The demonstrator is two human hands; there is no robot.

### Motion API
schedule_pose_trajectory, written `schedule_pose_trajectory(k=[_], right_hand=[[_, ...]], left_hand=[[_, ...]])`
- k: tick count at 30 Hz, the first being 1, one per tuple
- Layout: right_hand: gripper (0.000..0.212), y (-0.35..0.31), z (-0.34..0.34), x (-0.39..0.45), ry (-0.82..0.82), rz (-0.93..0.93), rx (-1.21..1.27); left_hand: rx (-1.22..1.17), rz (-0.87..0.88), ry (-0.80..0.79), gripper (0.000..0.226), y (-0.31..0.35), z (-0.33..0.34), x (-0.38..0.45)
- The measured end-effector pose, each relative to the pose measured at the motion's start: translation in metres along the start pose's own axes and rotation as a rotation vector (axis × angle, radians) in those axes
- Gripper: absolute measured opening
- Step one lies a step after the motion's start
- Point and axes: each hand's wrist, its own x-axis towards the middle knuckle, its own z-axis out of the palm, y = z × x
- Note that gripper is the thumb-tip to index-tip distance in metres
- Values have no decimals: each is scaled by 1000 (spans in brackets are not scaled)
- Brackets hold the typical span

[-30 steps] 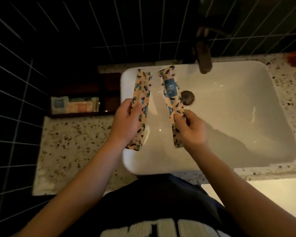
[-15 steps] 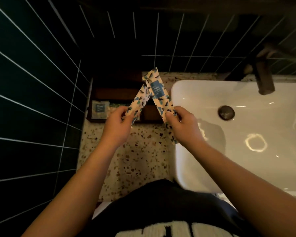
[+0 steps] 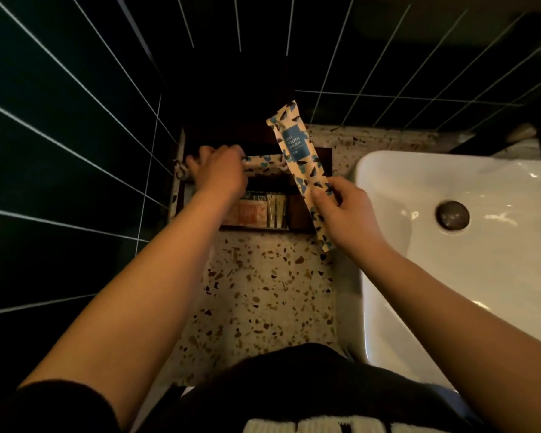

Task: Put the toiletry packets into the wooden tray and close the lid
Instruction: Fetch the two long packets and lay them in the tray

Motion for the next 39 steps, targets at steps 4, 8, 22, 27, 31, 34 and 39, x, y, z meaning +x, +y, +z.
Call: schedule_pose_trajectory(k=[4,8,22,27,31,34,39], right_hand=[[12,2,1,5,5,28,29],[14,3,4,9,13,51,46],[14,1,11,10,8,58,62],[12,3,10,3,15,61,63],[11,1,12,0,-4,49,57],[9,-1,12,-1,-2,34,51],[7,-3,12,1,6,27,53]], left_hand=[[106,17,-64,45,1,11,27],[142,13,-81,50,-1,21,43],[-121,-12,330,35,-16,36,5],[-124,-28,243,36,-19,51,-18],[-77,-12,169,45,-21,60,-18],[-75,3,149,51,-21,61,-12],[-14,-59,168,57,-19,60,-7]])
